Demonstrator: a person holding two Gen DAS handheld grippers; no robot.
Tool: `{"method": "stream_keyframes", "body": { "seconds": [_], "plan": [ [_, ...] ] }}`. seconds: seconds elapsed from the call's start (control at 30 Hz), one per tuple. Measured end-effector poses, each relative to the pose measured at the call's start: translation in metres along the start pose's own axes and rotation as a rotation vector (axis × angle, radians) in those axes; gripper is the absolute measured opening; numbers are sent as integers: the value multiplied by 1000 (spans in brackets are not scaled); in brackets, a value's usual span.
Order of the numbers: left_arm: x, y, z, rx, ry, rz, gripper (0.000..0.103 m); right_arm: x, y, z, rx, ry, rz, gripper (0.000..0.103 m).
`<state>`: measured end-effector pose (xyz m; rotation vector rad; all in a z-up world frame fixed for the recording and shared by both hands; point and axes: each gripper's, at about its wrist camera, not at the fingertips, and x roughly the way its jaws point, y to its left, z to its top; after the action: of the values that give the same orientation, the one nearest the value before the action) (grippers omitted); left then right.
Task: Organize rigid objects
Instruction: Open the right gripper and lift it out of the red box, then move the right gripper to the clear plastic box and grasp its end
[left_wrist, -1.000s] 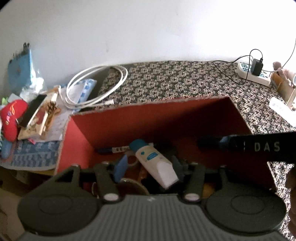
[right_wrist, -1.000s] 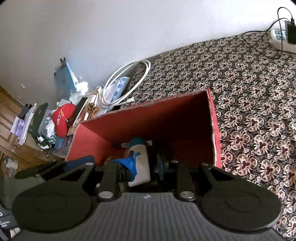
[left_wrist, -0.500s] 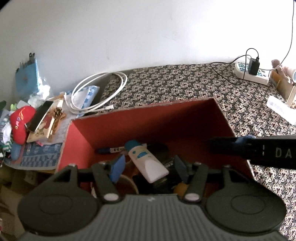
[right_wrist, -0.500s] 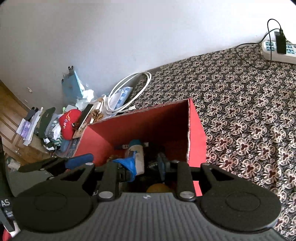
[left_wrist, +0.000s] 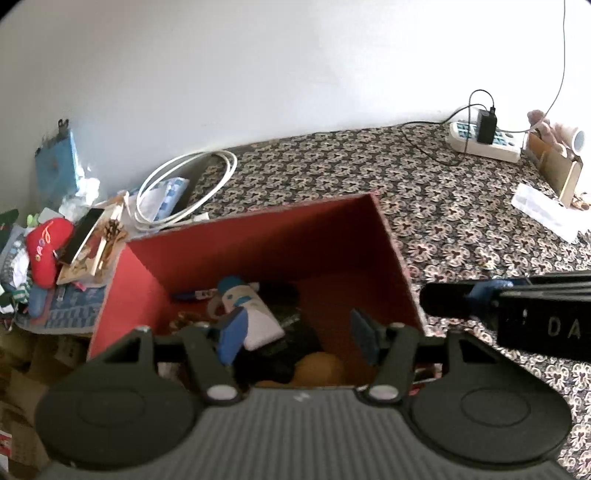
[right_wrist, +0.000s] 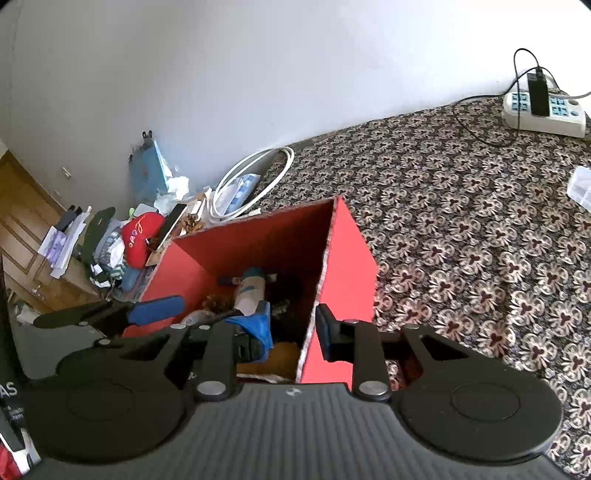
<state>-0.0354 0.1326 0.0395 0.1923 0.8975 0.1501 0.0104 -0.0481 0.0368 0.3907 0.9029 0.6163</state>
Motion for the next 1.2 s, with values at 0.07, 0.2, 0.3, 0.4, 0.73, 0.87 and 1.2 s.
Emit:
{"method": "stream_keyframes", "body": {
  "seconds": [0.07, 0.2, 0.3, 0.4, 0.73, 0.87, 1.2],
  "plan": [
    [-3, -9, 0, 8, 1, -1, 63, -6, -6, -2, 4, -2, -4, 9],
    [-8, -28, 1, 21, -4, -12, 63, -18, -21, -5, 27, -8, -10, 9],
    [-11, -43, 2, 40, -9, -20, 64, -30, -33, -8, 38, -23, -25, 9],
    [-14, -58, 4, 54, -10, -39, 64, -41, -45, -9, 51, -35, -42, 9],
    [-10, -117, 10, 134, 0, -89, 64, -71, -94, -18, 125, -62, -87, 9],
    [-5, -140, 10, 162, 12, -106, 64, -79, -118, -21, 165, -64, -105, 9],
    [19, -193, 8, 201, 51, -177, 65, -89, -174, -28, 243, -53, -149, 9]
  ]
}}
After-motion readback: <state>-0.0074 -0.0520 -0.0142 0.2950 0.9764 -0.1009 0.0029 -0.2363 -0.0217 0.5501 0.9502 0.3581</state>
